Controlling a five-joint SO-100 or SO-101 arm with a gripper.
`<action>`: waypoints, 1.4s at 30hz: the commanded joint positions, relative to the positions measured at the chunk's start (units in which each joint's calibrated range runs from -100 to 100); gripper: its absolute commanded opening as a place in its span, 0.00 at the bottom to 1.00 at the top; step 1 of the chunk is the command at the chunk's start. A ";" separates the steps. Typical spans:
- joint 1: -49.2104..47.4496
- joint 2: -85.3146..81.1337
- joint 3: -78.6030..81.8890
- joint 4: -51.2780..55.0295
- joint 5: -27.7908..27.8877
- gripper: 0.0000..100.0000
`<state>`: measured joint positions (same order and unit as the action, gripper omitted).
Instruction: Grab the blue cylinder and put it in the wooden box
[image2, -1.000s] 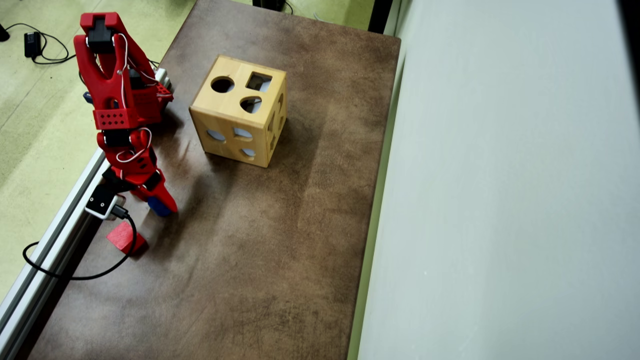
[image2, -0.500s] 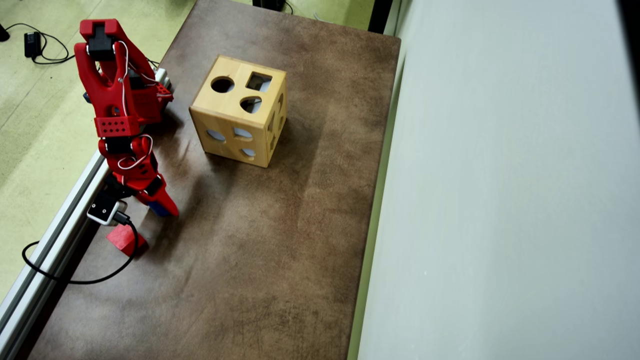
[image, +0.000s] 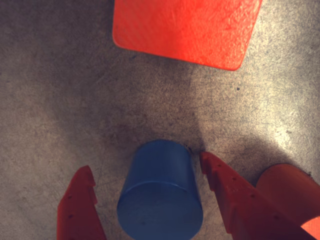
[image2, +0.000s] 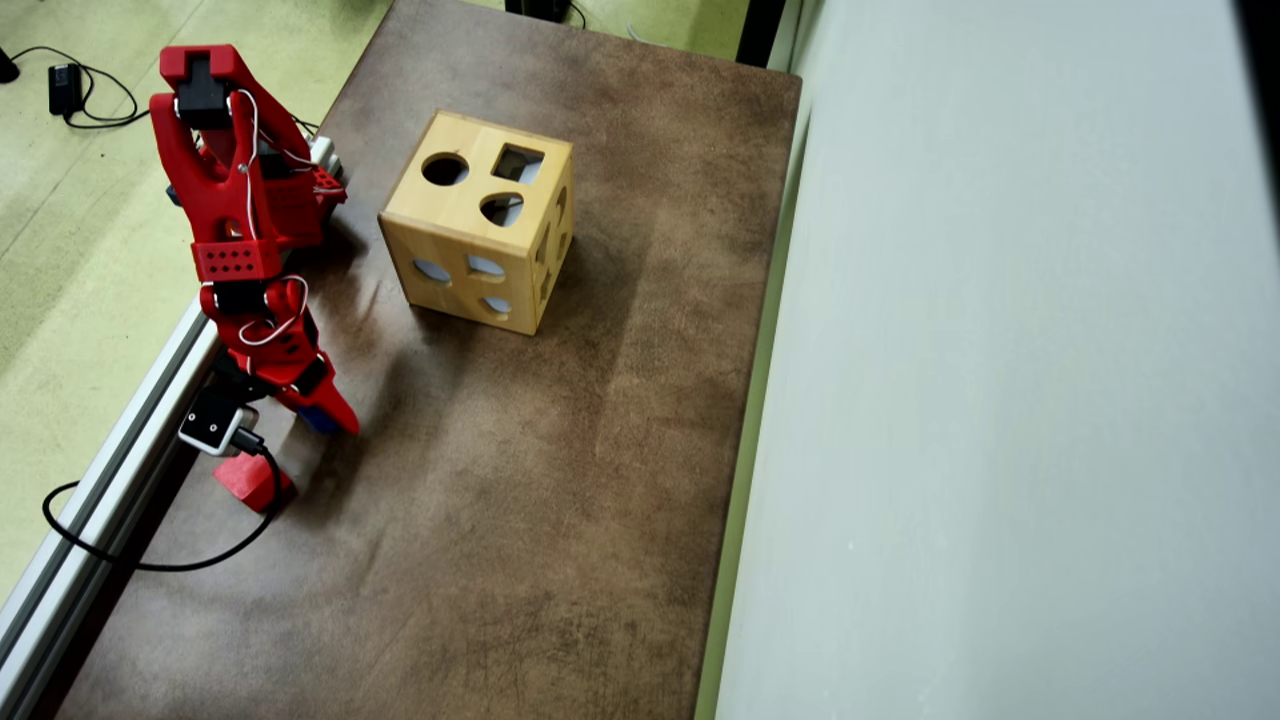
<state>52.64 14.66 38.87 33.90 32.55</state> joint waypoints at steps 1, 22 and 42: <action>-0.93 -0.52 -2.11 -0.32 -0.10 0.34; -1.82 -1.12 -1.21 0.48 -0.10 0.30; -1.82 -1.29 -1.13 0.56 -0.05 0.23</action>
<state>51.28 14.66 38.78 34.06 32.50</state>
